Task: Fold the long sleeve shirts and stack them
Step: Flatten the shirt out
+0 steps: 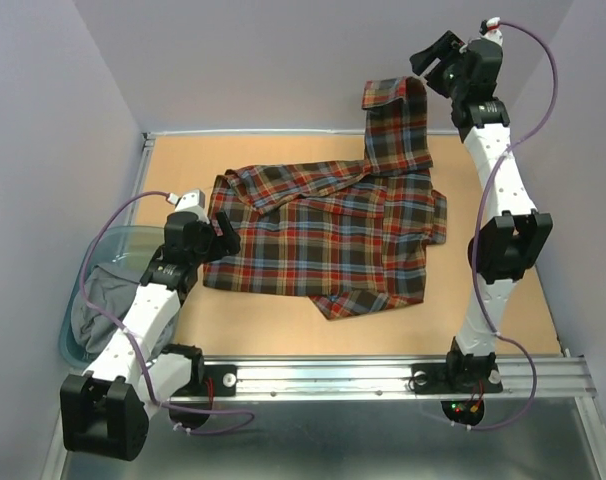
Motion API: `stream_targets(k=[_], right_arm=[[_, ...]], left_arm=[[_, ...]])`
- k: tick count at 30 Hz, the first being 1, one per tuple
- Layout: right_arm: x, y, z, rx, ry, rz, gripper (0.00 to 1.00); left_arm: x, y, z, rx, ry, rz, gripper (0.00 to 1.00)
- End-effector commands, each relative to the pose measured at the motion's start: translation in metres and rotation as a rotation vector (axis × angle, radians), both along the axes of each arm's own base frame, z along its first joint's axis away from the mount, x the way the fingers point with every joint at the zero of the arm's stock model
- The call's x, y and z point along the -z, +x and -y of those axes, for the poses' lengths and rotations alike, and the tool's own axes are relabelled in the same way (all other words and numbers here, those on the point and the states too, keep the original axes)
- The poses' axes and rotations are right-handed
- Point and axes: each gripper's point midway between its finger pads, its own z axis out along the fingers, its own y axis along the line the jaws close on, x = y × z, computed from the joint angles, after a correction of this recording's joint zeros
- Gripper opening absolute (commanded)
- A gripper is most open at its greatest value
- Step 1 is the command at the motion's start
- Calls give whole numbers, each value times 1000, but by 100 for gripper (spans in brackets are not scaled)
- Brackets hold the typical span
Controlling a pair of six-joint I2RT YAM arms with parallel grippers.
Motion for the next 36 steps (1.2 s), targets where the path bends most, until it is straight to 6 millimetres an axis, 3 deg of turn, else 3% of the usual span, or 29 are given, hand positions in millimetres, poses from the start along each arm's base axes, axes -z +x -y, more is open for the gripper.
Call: stream_targets(k=[1,3,4,5,6,7,8,9,10,13,14,15,17,18,19,21,23,25,31,36], right_arm=[[-14,25,15,74,-20,109,80],[-1,20,14,55,-44,79,88],[36,18,12,44,-66,2,89],[28,4,12,33,-86,9,90],[41,-3,12,28,-88,-25,90],[83,-14,13,20,-106,-116,89],[74,-35,14,13,-114,-109,89],[88,-47,14,8,-123,-140,89],[113,-75,14,-4,-125,-200,88],[156,-120,12,-27,-133,-303,83],[227,-188,9,-79,-138,-498,78],[235,-211,8,-91,-138,-544,78],[255,-238,6,-114,-136,-613,76],[282,-263,8,-114,-140,-704,75],[282,-274,9,-110,-142,-704,74],[310,-304,15,-82,-148,-796,73],[323,-326,19,-65,-149,-835,70],[335,-339,18,-69,-136,-876,70],[359,-369,14,-81,-111,-985,68],[372,-373,11,-67,-117,-1054,66]], left_arm=[[-8,-1,2,-2,-18,32,88],[-6,-2,0,-13,-19,24,88],[-6,-3,0,-17,-22,20,88],[-3,-5,1,-20,-32,1,88],[-1,-5,1,-27,-35,-9,88],[1,-6,1,-31,-39,-19,88],[6,-9,0,-50,-48,-45,88],[8,-10,-2,-65,-47,-58,88],[11,-10,-5,-90,-49,-72,88],[20,-14,-6,-106,-43,-111,88],[30,-15,-6,-113,-42,-153,88],[33,-15,-6,-115,-44,-164,88],[39,-15,-6,-120,-41,-190,88],[43,-16,-6,-124,-40,-207,88],[46,-17,-6,-127,-41,-219,88],[55,-17,-13,-166,-11,-246,87],[61,-17,-16,-195,-7,-272,86],[64,-16,-16,-198,-6,-283,86],[74,-14,-15,-200,-6,-318,85],[78,-14,-14,-202,-9,-324,85]])
